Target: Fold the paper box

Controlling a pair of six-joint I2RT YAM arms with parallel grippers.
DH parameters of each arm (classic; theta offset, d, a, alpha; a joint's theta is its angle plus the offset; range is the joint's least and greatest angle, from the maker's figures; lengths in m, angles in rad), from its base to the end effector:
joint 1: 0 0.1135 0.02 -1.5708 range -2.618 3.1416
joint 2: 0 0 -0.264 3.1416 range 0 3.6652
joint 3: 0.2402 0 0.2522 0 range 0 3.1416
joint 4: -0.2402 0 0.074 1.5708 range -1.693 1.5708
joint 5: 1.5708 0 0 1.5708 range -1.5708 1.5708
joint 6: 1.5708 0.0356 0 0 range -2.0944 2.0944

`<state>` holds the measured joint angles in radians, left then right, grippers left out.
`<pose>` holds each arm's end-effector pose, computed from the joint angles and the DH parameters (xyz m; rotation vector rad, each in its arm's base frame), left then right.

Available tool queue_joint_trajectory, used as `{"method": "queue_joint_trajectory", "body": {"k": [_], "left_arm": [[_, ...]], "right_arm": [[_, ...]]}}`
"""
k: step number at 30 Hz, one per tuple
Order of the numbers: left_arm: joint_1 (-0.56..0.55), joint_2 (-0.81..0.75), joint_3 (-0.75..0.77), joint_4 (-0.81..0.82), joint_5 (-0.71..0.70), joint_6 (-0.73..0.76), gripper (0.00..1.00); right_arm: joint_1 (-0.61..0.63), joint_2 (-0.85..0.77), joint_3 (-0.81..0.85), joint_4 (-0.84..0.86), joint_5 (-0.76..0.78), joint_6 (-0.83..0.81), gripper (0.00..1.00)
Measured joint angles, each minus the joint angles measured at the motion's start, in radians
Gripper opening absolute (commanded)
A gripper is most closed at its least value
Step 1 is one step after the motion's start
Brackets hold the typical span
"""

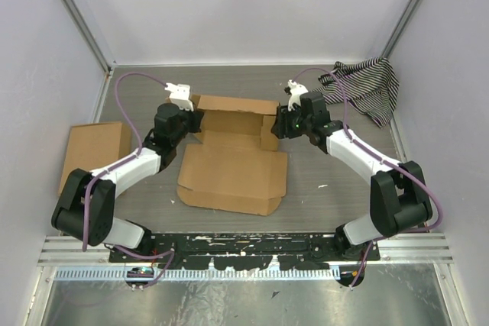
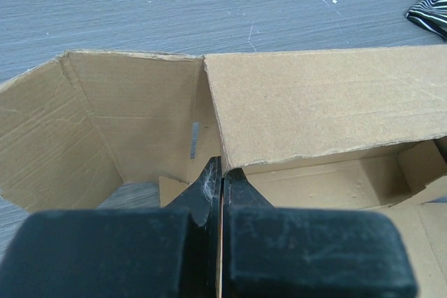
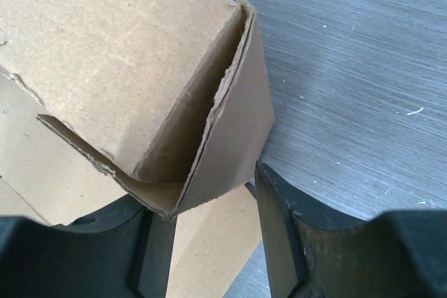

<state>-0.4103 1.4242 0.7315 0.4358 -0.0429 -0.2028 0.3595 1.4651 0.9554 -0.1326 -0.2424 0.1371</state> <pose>0.2888 -0.1239 0.2366 0.1607 1.8382 -0.3917 0.2986 0.1213 0.2438 -0.3845 2.2120 0.5403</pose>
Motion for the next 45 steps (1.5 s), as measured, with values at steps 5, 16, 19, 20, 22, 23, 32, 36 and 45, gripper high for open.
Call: {"method": "queue_joint_trajectory", "body": {"k": [5, 16, 19, 20, 22, 23, 32, 36, 45], "left_arm": [[-0.005, 0.012, 0.016, -0.01, 0.0, 0.0, 0.0], [-0.019, 0.025, 0.037, -0.023, 0.002, 0.0, 0.05], [-0.032, 0.024, 0.047, -0.045, 0.002, -0.005, 0.26], [-0.033, 0.023, 0.049, -0.055, 0.002, -0.007, 0.31], [-0.033, 0.017, 0.059, -0.099, -0.001, -0.013, 0.4], [-0.032, 0.012, 0.065, -0.127, -0.007, -0.018, 0.42], [-0.03, -0.087, 0.236, -0.463, -0.149, -0.025, 0.61], [0.01, -0.117, 0.328, -0.513, -0.25, 0.005, 0.58], [0.276, 0.143, 0.483, -0.538, -0.168, -0.045, 0.59]], "right_arm": [[0.018, 0.013, 0.0, 0.035, 0.031, 0.008, 0.49], [0.085, 0.037, 0.0, 0.079, 0.358, 0.128, 0.11], [0.121, 0.037, 0.0, 0.063, 0.512, 0.179, 0.09], [0.13, 0.037, 0.0, 0.057, 0.544, 0.19, 0.09], [0.145, 0.042, 0.0, 0.051, 0.617, 0.213, 0.07], [0.147, 0.045, 0.0, 0.048, 0.649, 0.222, 0.07], [0.136, 0.061, 0.0, 0.052, 0.804, 0.206, 0.05], [0.122, 0.062, 0.0, 0.08, 0.787, 0.14, 0.03], [-0.018, 0.062, 0.002, 0.11, 0.537, 0.044, 0.03]]}}
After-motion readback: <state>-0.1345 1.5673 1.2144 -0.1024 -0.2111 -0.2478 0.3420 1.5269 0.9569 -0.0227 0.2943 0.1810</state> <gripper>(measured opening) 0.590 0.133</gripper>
